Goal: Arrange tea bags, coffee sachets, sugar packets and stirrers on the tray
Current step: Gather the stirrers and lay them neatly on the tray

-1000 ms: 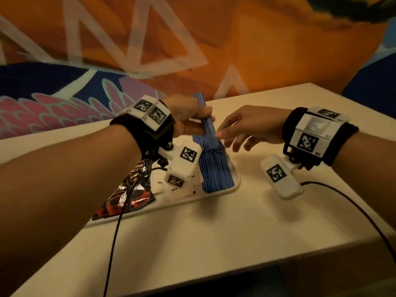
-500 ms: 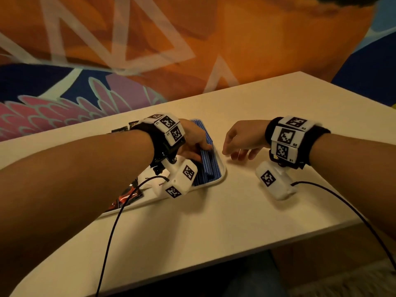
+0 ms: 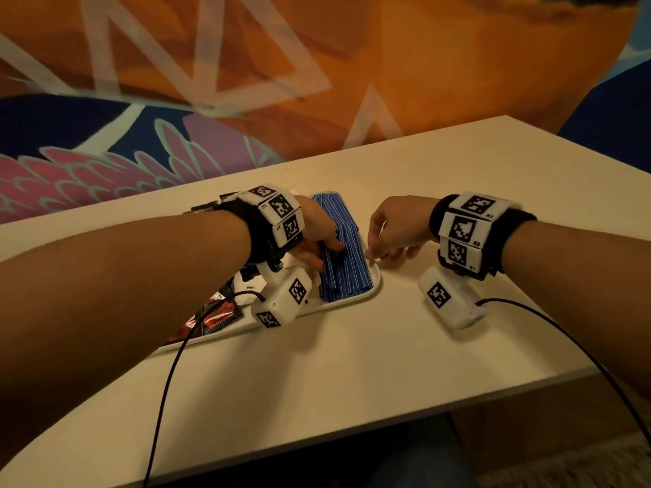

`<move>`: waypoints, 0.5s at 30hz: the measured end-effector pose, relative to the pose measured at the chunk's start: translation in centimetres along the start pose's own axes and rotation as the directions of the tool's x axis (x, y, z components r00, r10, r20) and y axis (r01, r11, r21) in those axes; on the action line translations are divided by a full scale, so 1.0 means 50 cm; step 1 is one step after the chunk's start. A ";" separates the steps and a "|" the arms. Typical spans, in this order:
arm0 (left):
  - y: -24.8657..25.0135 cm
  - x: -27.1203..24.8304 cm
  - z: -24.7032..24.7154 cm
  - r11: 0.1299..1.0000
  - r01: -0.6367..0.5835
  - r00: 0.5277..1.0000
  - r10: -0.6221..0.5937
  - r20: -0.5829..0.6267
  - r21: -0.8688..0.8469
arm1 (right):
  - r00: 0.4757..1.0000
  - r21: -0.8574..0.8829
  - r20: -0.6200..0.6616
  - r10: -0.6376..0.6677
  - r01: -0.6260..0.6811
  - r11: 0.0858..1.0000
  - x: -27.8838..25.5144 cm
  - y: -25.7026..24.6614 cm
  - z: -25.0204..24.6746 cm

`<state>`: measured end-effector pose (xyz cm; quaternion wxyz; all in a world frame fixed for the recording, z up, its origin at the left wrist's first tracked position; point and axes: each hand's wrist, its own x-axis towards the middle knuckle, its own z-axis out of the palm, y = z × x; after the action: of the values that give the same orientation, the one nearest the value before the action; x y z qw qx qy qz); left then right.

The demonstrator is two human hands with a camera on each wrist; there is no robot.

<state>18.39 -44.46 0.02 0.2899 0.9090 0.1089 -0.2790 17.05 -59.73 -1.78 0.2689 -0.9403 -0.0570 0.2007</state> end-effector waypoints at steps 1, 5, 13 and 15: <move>-0.003 0.000 -0.002 1.000 -0.006 1.000 0.006 0.002 0.018 | 1.000 -0.013 -0.013 -0.006 0.006 1.000 0.001 -0.002 0.000; -0.013 -0.003 -0.008 0.998 -0.042 0.999 0.042 0.004 0.048 | 0.995 -0.060 -0.077 -0.059 0.054 0.997 0.006 -0.010 -0.003; -0.017 -0.025 -0.036 0.980 -0.151 0.981 0.165 -0.102 0.130 | 0.974 -0.314 -0.076 -0.214 0.180 0.932 0.003 -0.031 0.003; -0.026 -0.022 -0.038 0.910 -0.219 0.950 0.281 -0.135 0.353 | 0.973 -0.328 -0.058 -0.222 0.192 0.925 0.002 -0.031 0.007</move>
<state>17.88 -42.34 1.34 0.1541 0.9729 -0.0317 -0.1693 17.02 -58.25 -1.27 0.1346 -0.9685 -0.1752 0.1149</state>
